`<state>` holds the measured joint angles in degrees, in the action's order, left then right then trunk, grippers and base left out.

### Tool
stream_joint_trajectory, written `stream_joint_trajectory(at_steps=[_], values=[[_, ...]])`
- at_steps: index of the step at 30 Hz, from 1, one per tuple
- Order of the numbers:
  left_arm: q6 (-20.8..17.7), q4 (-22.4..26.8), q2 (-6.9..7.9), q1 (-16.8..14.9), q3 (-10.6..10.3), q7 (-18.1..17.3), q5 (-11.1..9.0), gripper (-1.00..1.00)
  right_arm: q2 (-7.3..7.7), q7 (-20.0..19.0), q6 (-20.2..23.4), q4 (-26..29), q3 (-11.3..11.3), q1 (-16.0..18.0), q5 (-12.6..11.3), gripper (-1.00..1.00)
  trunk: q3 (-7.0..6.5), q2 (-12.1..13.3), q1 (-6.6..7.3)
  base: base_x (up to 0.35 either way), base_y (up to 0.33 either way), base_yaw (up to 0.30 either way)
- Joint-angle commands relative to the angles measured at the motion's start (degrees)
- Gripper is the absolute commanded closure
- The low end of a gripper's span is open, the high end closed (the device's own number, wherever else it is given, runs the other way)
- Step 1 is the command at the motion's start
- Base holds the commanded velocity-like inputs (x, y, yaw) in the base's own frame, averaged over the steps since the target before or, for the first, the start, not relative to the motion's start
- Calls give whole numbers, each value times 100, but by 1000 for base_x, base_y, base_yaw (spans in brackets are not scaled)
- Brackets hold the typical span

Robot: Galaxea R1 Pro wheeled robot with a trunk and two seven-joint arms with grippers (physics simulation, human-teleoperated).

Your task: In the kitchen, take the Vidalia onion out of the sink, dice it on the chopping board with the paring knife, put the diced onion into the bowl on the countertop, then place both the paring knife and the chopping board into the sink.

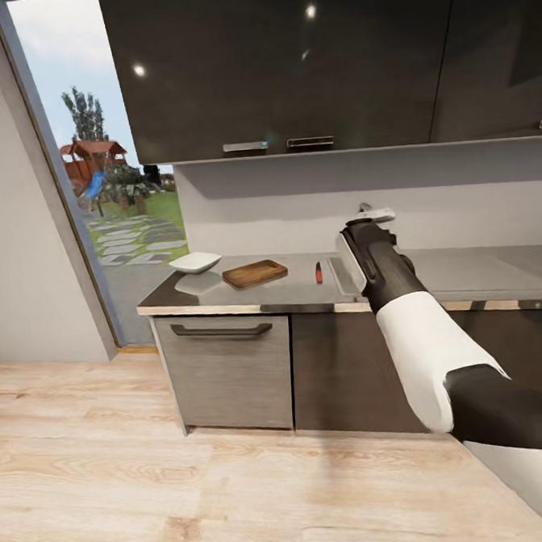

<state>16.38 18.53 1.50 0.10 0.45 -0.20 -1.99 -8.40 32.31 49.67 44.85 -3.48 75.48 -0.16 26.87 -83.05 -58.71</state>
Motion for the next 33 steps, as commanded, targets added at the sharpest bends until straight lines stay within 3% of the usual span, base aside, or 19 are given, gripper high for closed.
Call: stream_joint_trajectory(at_steps=[1, 8, 14, 22, 28, 33], values=[[9, 8, 0, 2, 2, -6, -17, -100, -25, 18, 33, -125, -13, 90, -7, -100, 6, -3, -2, 201, 0, 0], [6, 3, -2, 4, 1, -9, -20, -100, -144, -189, 25, -404, -6, 233, -27, -100, 6, -3, -2, 292, 0, 0], [5, 4, -1, 3, -1, -12, -17, -100, -152, -512, 38, -416, -2, 239, -24, -100, 6, -3, -2, 324, 0, 0], [-9, 8, -6, 2, 2, -15, -19, -100, -159, -629, 41, -433, -9, 239, -33, -100, 6, -3, -2, 325, 21, 0], [-14, 10, -1, 3, 1, -15, -20, -100, -159, -1107, 39, -541, -12, 239, -23, -100, 6, -3, -2, 304, 171, 0], [-23, 10, -2, 2, 0, -17, -20, -100, -159, -1221, 18, -738, -12, 239, -27, -100, 6, -3, -2, 296, 198, 0]])
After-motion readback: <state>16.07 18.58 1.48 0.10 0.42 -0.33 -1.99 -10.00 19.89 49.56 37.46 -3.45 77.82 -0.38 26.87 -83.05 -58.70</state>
